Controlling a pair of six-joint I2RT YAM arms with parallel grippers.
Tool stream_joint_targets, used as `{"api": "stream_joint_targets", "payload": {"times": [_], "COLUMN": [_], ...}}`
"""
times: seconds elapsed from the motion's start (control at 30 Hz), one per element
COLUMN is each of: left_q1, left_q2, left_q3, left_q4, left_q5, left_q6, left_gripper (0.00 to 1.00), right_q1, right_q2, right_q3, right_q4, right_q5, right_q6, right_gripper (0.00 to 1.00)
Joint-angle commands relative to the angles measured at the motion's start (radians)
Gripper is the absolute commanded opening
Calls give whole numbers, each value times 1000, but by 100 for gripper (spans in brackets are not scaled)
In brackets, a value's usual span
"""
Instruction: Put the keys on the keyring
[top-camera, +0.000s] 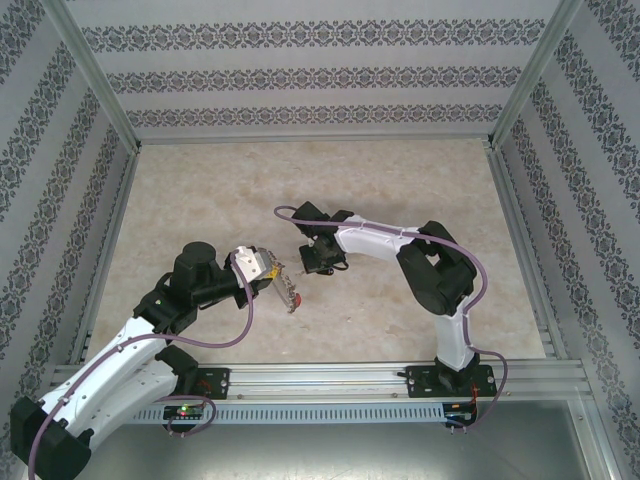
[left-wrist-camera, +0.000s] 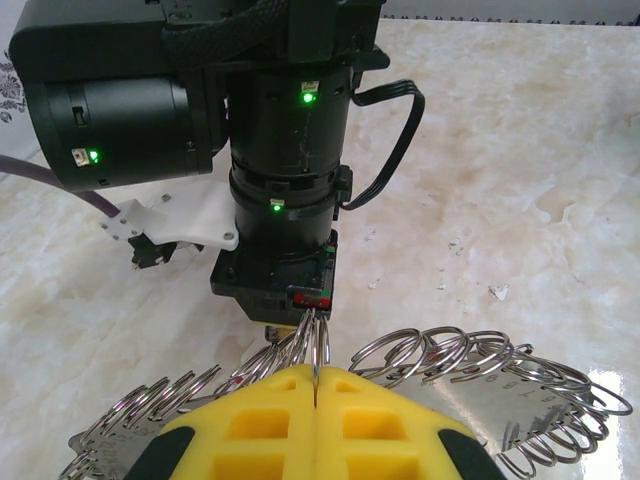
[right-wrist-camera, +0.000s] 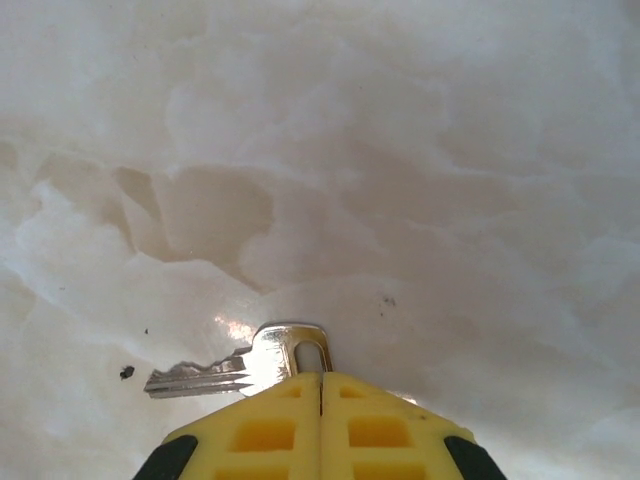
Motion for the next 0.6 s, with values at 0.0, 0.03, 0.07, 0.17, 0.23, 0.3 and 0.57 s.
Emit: {"api": "stream_joint_targets", "payload": {"times": [0.0,0.03,0.07,0.17,0.23,0.3,0.57], "left_q1": [-10,-11,-10,-10,-11,-11,-11], "left_q2": [-18,-16,-12,2,13,25,43], "left_q3": [14,15,17,23,31,32,52], "left_q4": [7,9,9,20,22,30,50], "left_q5": [19,21,26,41,54,64,84], "left_q6": [5,4,5,4,6,8,7], "left_gripper": [0,0,0,0,0,0,0], "right_q1": [-6,-16,-27,-70,-100,-136,-204], "right_q2": [-125,-161,-202,-376,-498,-616,-883], "right_q3": [-56,-84,-112,-258,-364,-488,-629], "right_q4": [32,58,87,257,383,558,674], "right_q5": [10,-19,-52,-195,-284,-407,-636], "right_q6": [-23,-26,-32,-73,-118,-155,-349], "right_gripper": [0,0,0,0,0,0,0]}}
